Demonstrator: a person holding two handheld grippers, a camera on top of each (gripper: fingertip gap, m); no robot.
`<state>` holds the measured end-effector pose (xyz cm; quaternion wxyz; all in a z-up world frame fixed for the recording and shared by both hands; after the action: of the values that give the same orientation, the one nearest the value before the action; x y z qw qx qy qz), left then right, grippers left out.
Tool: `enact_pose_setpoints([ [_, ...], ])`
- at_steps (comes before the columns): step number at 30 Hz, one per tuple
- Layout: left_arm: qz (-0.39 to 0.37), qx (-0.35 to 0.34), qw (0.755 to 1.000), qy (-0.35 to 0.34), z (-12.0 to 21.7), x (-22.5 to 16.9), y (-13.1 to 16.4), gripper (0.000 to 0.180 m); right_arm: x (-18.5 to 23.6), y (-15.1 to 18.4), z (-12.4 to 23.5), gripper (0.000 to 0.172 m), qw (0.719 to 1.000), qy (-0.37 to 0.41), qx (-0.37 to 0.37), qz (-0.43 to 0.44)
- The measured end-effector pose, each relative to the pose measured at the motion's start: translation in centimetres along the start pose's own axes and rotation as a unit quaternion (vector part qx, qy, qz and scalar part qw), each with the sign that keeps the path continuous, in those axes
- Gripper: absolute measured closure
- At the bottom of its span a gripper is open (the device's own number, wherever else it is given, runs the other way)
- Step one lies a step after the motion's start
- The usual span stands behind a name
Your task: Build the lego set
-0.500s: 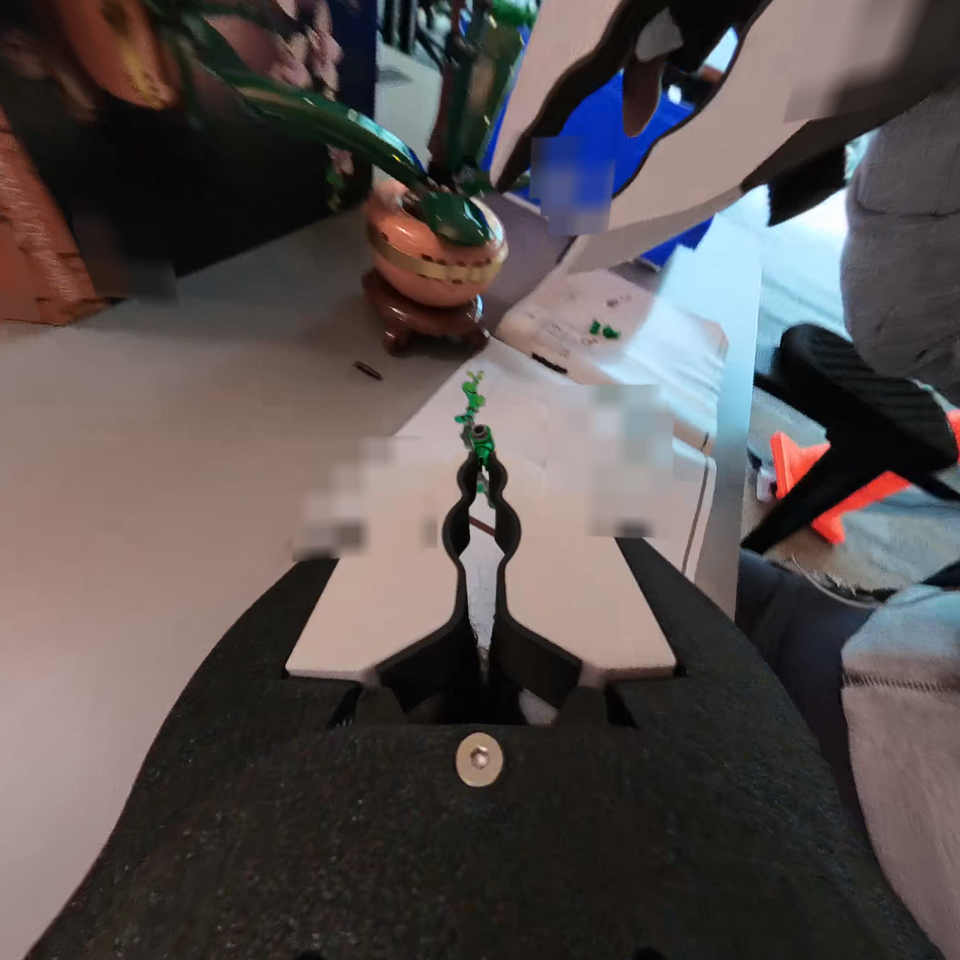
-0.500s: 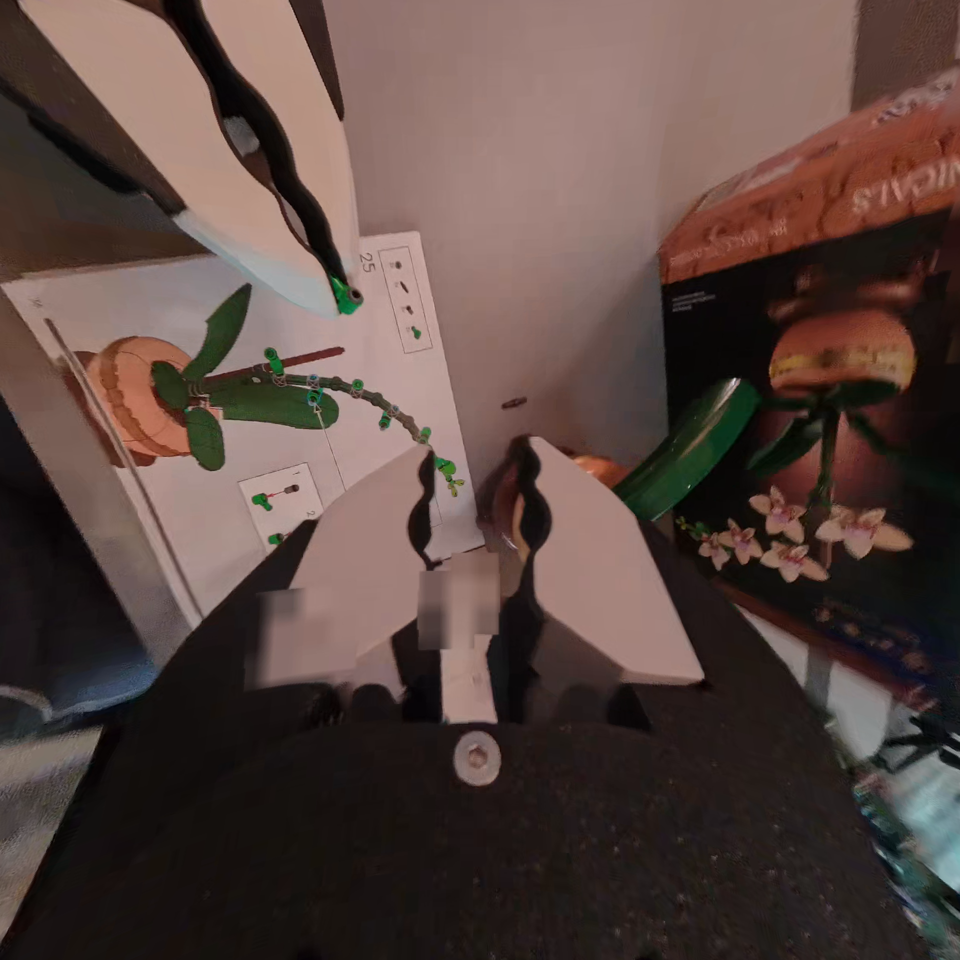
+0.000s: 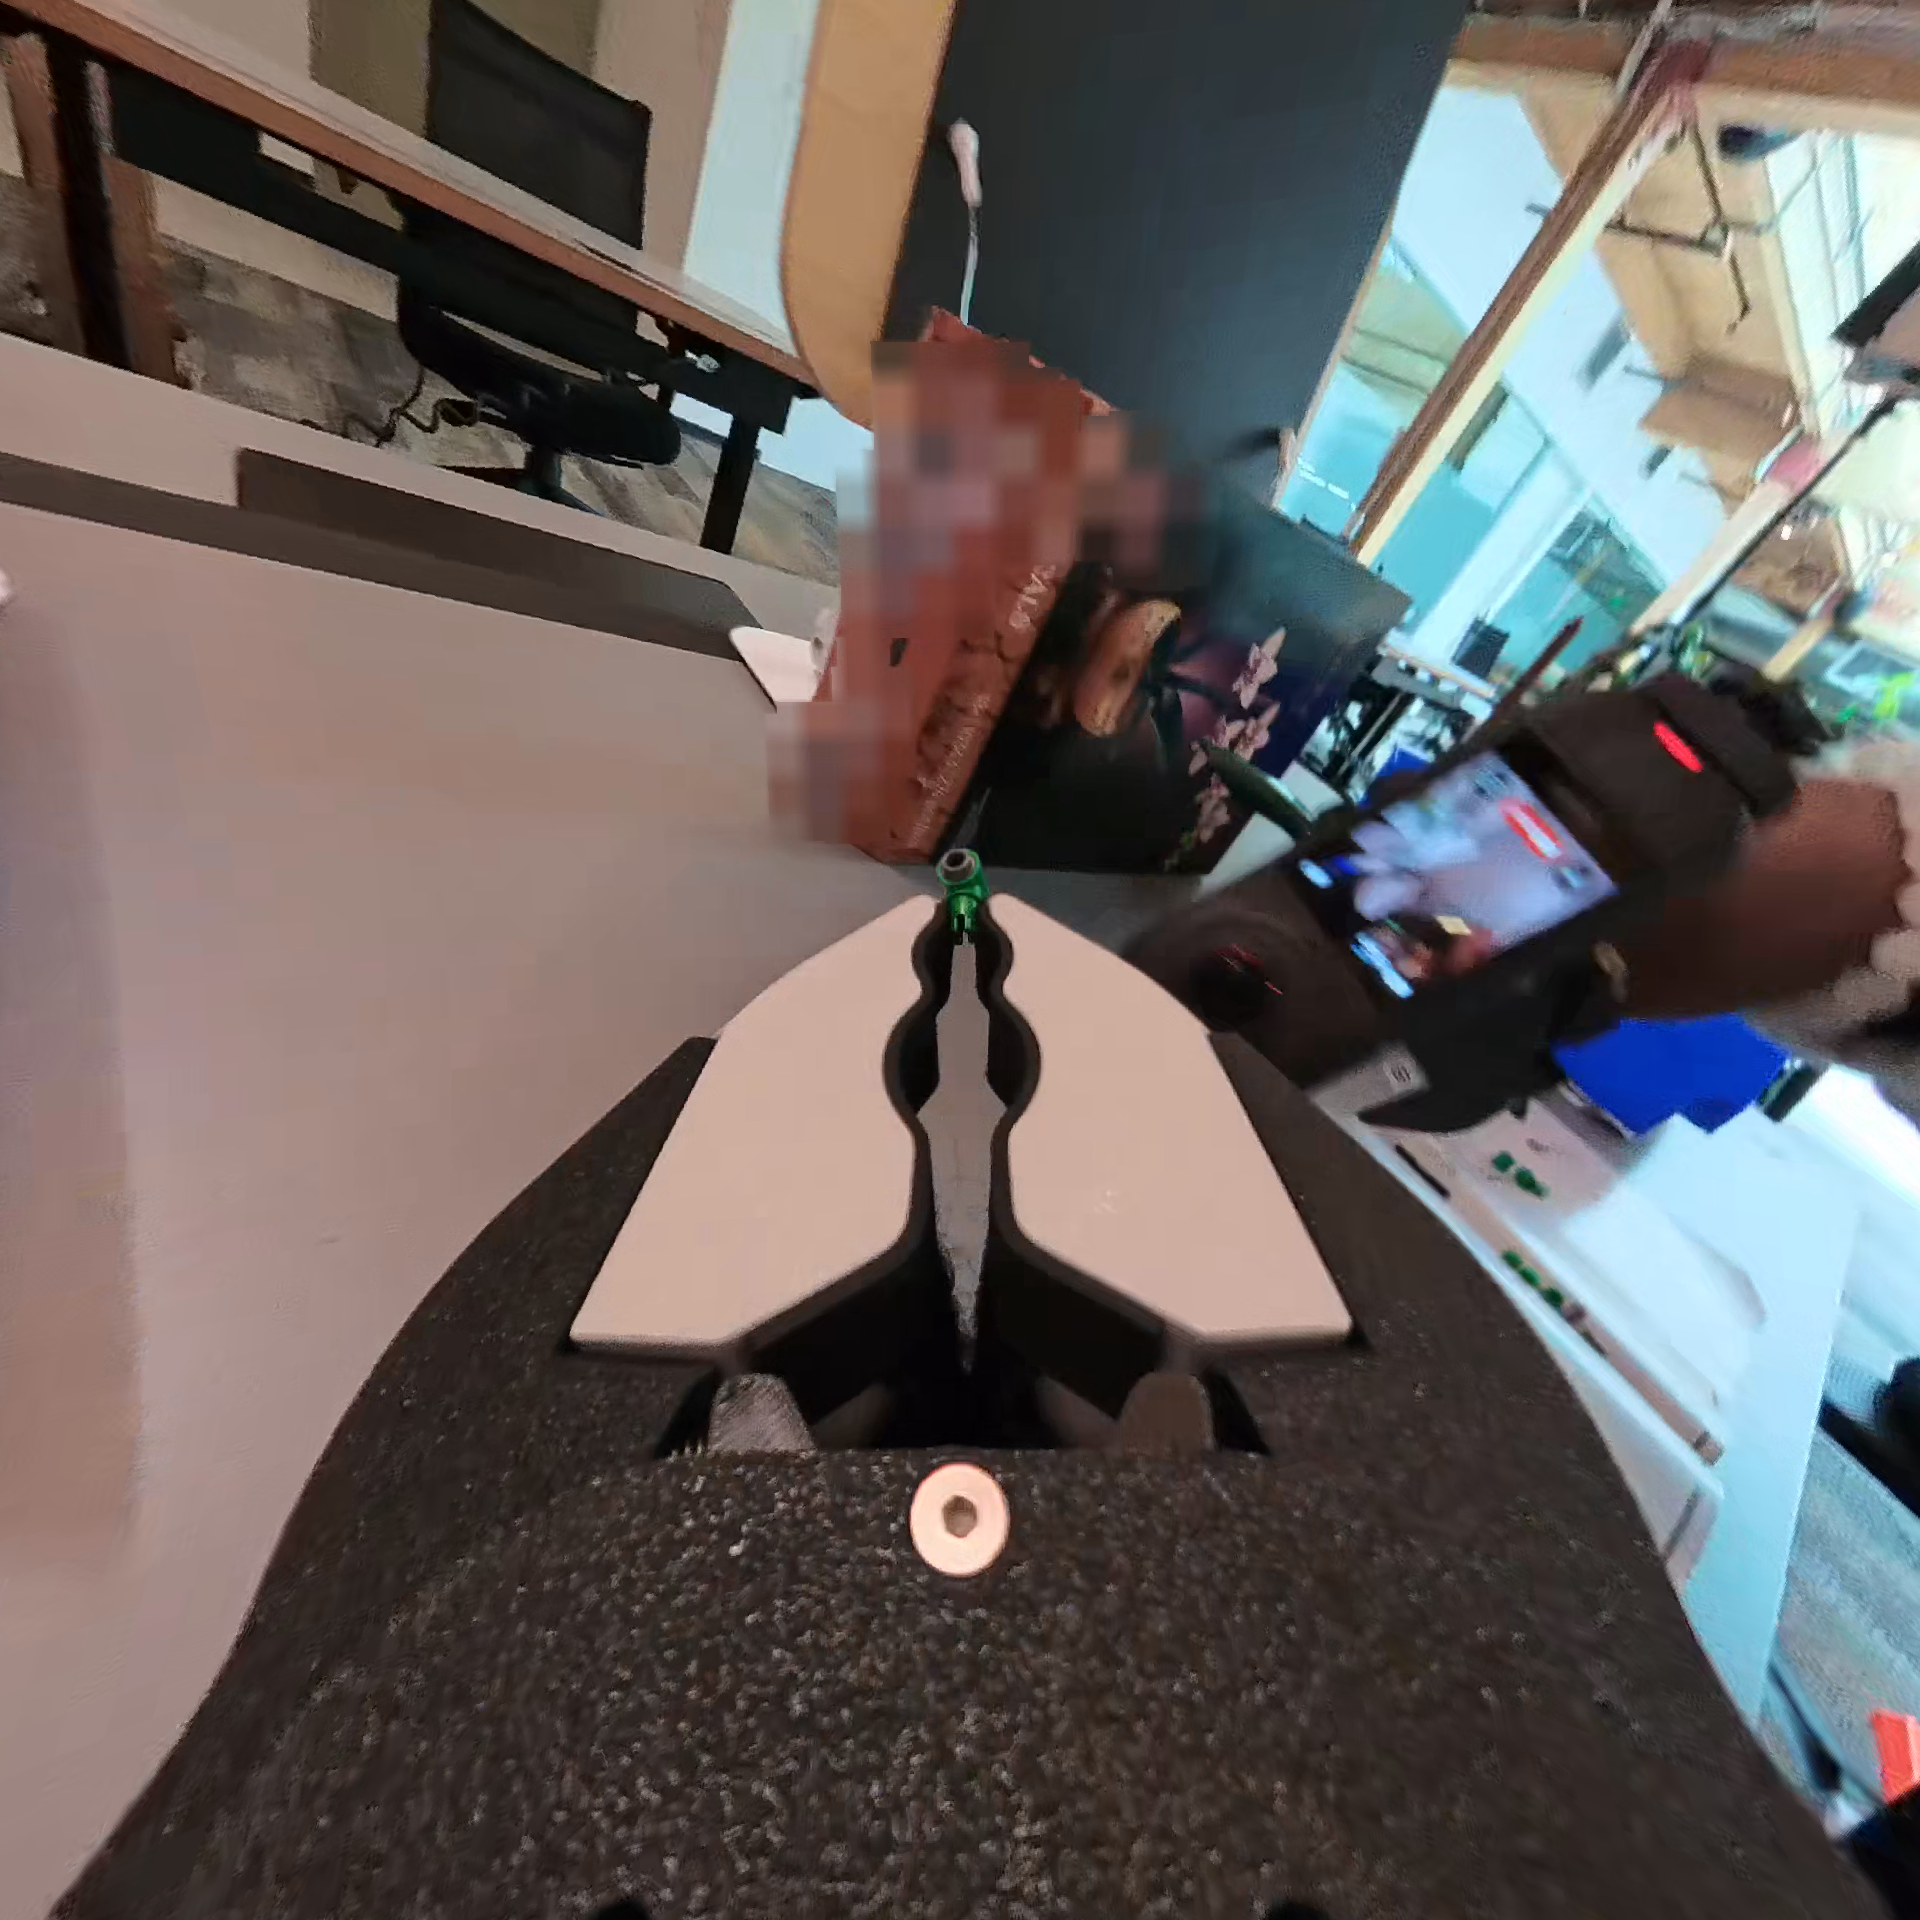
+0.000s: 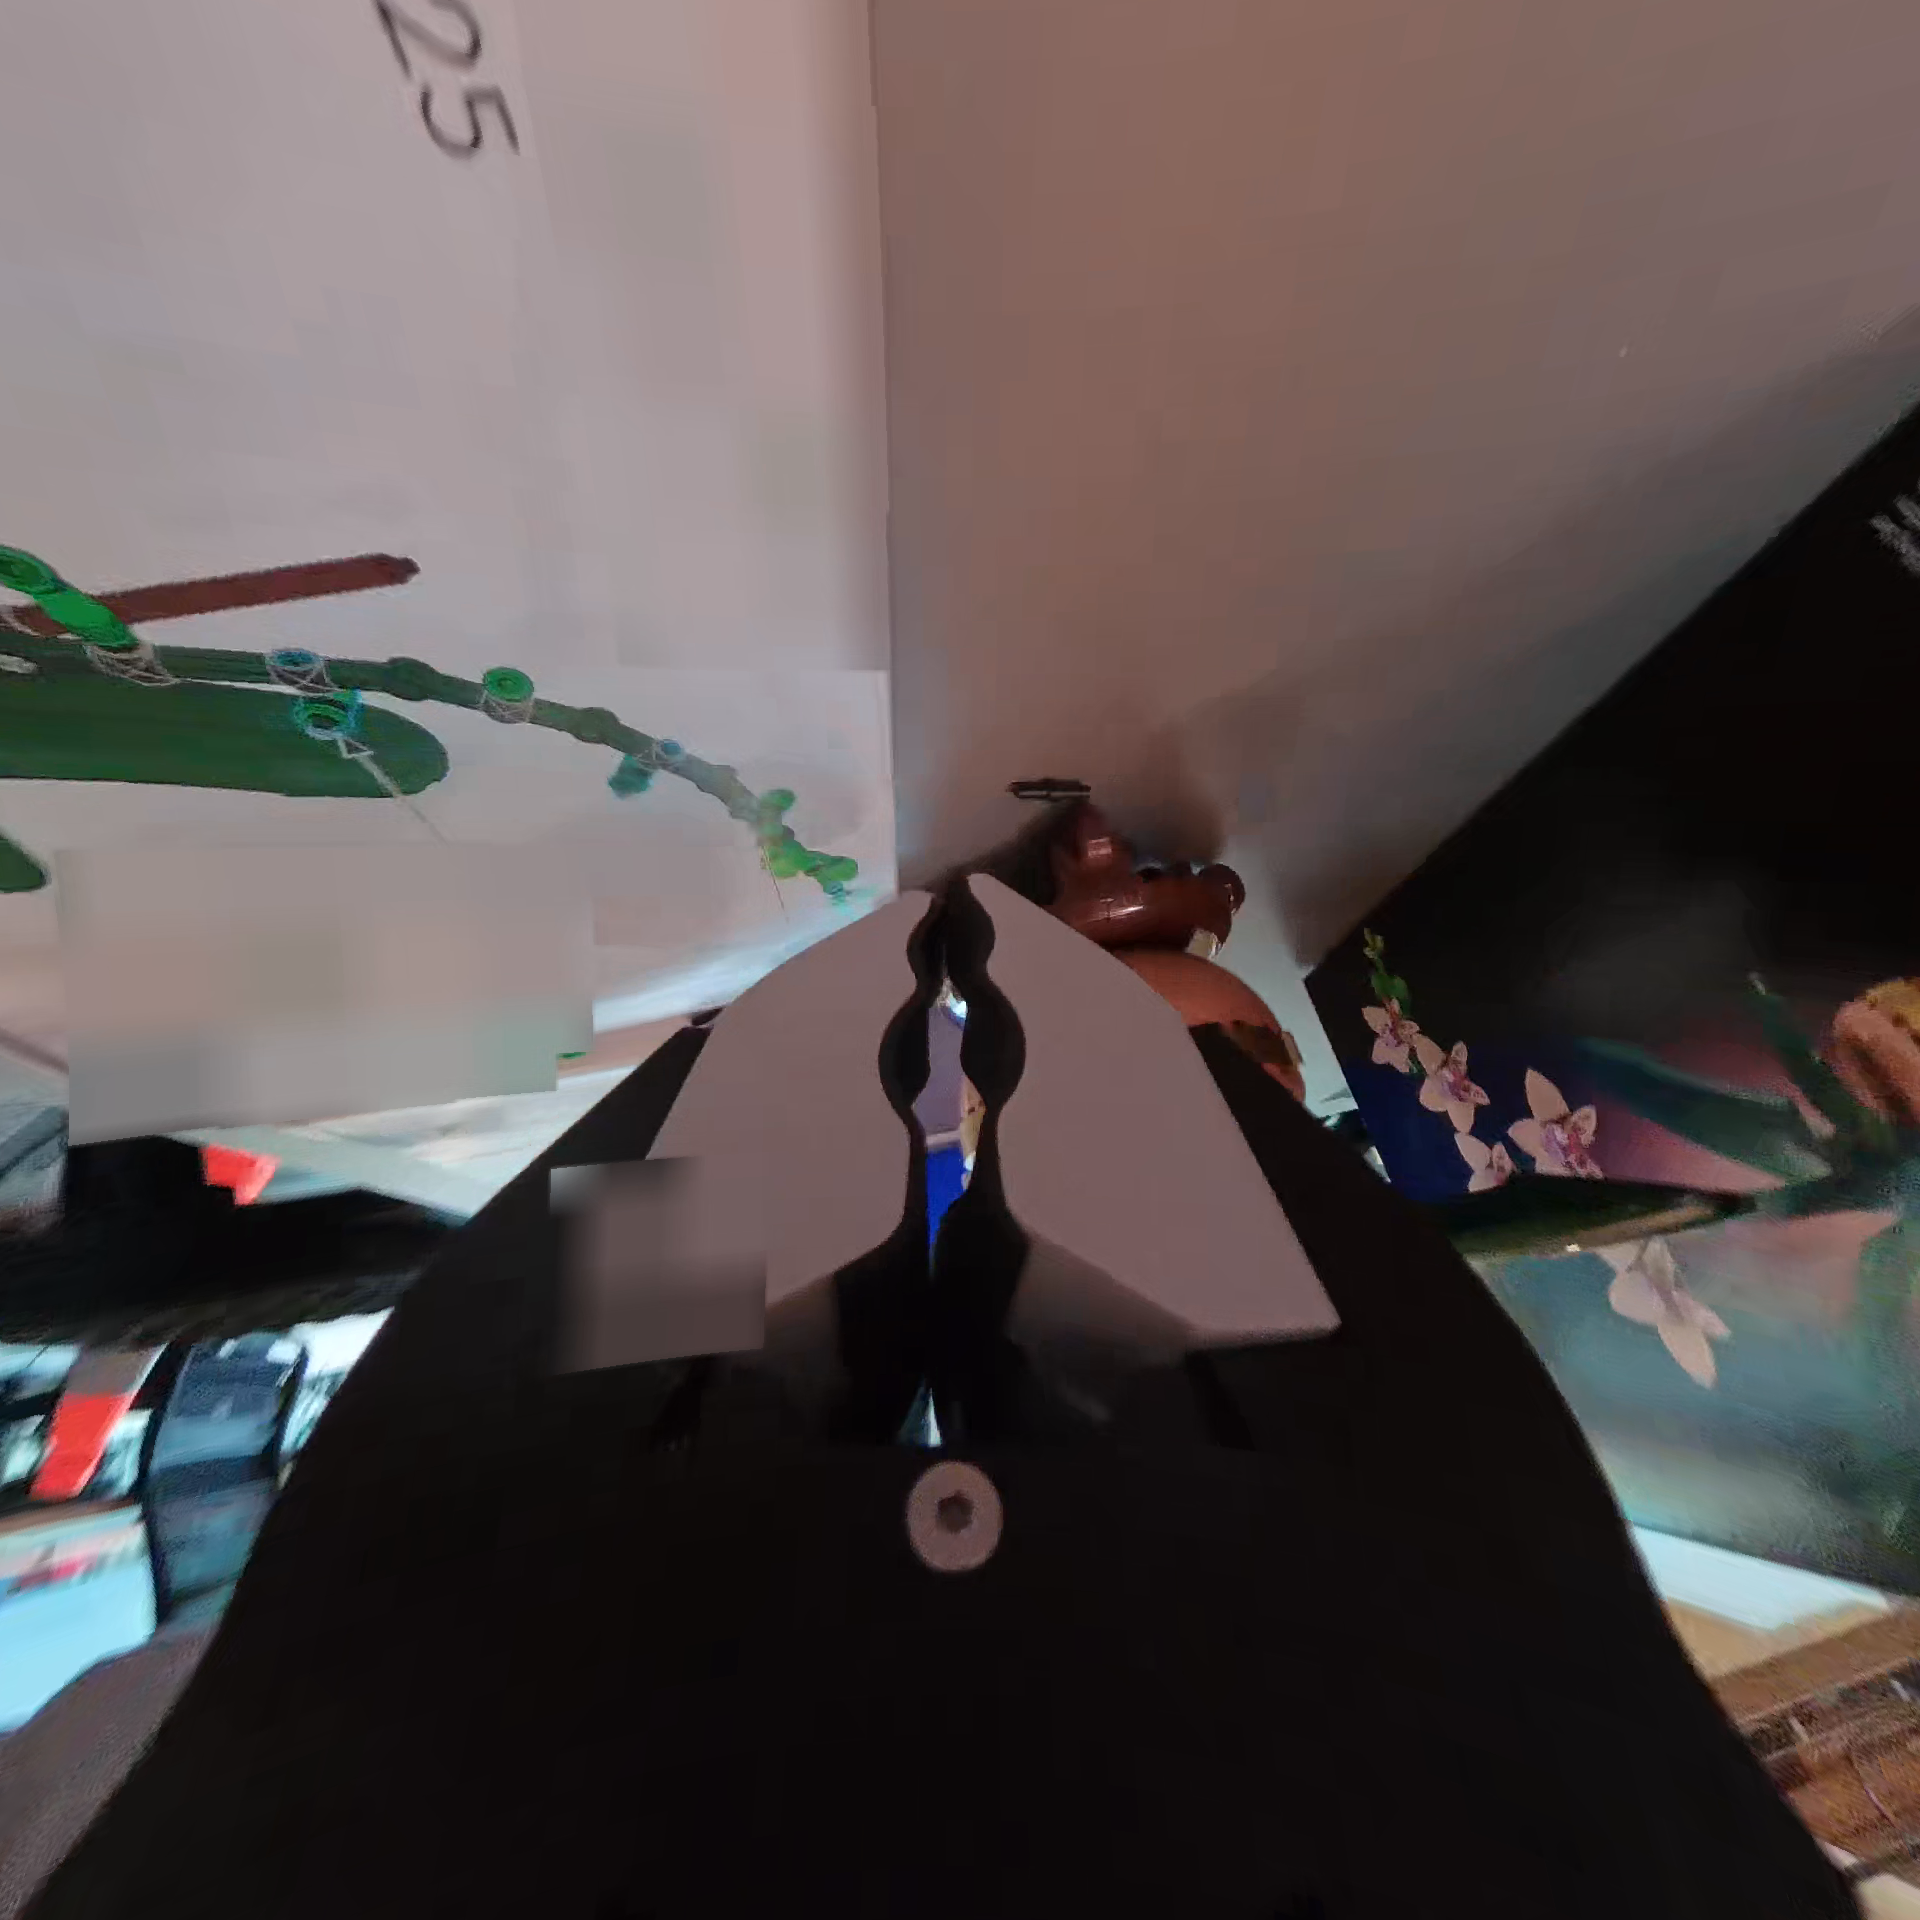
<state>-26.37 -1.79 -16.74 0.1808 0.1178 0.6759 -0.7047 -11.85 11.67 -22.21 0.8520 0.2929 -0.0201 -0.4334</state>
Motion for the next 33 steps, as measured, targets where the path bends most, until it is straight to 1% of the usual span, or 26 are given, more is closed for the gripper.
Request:
enact_pose_setpoints([
  [1, 0.007, -0.007, 1.0, -0.005, 0.2, 0.4, -0.3, 0.177, 0.3, 0.1, -0.1, 0.172, 0.999, 0.023, -0.023, -0.013],
  [2, 0.005, -0.01, 1.0, -0.012, 0.5, 0.8, -0.5, 0.177, 0.5, 0.1, 0.1, 0.172, 0.996, 0.049, -0.063, -0.042],
  [3, -0.005, -0.007, 1.0, -0.017, 0.6, 1.1, -0.6, 0.177, 0.7, 0.1, 0.4, 0.172, 0.987, 0.078, -0.12, -0.077],
  [4, -0.019, -0.002, 1.0, -0.02, 0.6, 1.2, -0.6, 0.177, 0.9, 0.2, 0.7, 0.172, 0.97, 0.108, -0.185, -0.111],
  [5, -0.033, 0.003, 0.999, -0.022, 0.5, 1.2, -0.6, 0.177, 0.8, 0.7, 0.8, 0.172, 0.948, 0.143, -0.242, -0.151],
  [6, -0.047, 0.007, 0.999, -0.019, 0.4, 0.9, -0.5, 0.178, 0.9, 1.2, 0.6, 0.172, 0.923, 0.173, -0.29, -0.186],
  [7, -0.061, 0.014, 0.998, -0.015, 0.2, 0.6, -0.4, 0.178, 1.3, 1.7, 0.0, 0.172, 0.903, 0.195, -0.322, -0.206],
  [8, -0.077, 0.021, 0.997, -0.01, 0.0, 0.1, -0.2, 0.178, 1.5, 2.0, -0.8, 0.172, 0.891, 0.219, -0.337, -0.209],
  [10, -0.113, 0.037, 0.993, 0.002, -0.4, -0.9, 0.4, 0.177, 1.4, 2.6, -2.1, 0.172, 0.874, 0.284, -0.336, -0.206],
  [12, -0.146, 0.053, 0.988, 0.006, -0.8, -1.8, 0.9, 0.177, 1.3, 2.3, -3.6, 0.172, 0.875, 0.3, -0.328, -0.191],
  [14, -0.172, 0.065, 0.983, 0.012, -1.0, -2.5, 1.3, 0.177, 0.8, 2.4, -4.8, 0.172, 0.876, 0.3, -0.322, -0.199],
  [15, -0.18, 0.071, 0.981, 0.016, -1.1, -2.8, 1.5, 0.177, 0.5, 2.4, -5.0, 0.172, 0.872, 0.296, -0.328, -0.211],
  [19, -0.19, 0.087, 0.977, 0.03, -1.4, -3.3, 2.3, 0.177, -0.4, 3.6, -5.7, 0.172, 0.87, 0.276, -0.321, -0.253],
  [22, -0.189, 0.095, 0.977, 0.04, -1.6, -3.6, 2.7, 0.177, -1.3, 5.0, -6.5, 0.172, 0.861, 0.235, -0.327, -0.31],
  [23, -0.188, 0.096, 0.976, 0.044, -1.6, -3.7, 2.7, 0.177, -1.5, 5.4, -6.7, 0.172, 0.854, 0.208, -0.337, -0.338],
  [24, -0.189, 0.096, 0.976, 0.046, -1.6, -3.8, 2.7, 0.177, -1.5, 5.5, -6.7, 0.172, 0.844, 0.165, -0.356, -0.366],
  [26, -0.189, 0.096, 0.976, 0.05, -1.6, -3.8, 2.7, 0.177, -0.8, 4.8, -5.4, 0.172, 0.811, 0.061, -0.416, -0.407],
  [27, -0.189, 0.096, 0.976, 0.052, -1.5, -3.9, 2.7, 0.177, -0.7, 4.5, -4.5, 0.163, 0.794, 0.025, -0.436, -0.423],
  [28, -0.189, 0.096, 0.976, 0.053, -1.6, -3.9, 2.7, 0.177, -0.6, 4.2, -3.7, 0.161, 0.782, -0.002, -0.448, -0.434],
  [30, -0.188, 0.097, 0.975, 0.059, -1.5, -4.1, 2.7, 0.177, -0.4, 3.5, -2.4, 0.153, 0.774, -0.039, -0.447, -0.446],
  [33, -0.19, 0.098, 0.975, 0.064, -1.5, -4.3, 2.7, 0.177, -0.5, 2.3, -1.8, 0.139, 0.777, -0.079, -0.419, -0.463],
])
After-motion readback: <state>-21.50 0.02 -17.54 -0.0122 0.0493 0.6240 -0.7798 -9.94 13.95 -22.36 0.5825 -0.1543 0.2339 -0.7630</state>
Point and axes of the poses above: each gripper's, where its closed fingertips meet, z back along the fingers, y out of its underside, x = y × z across the jaws, the point moved 3 cm from there along z, back along the fingers, and after that the axes turned 1 degree about -y, right-handed, at the moved point
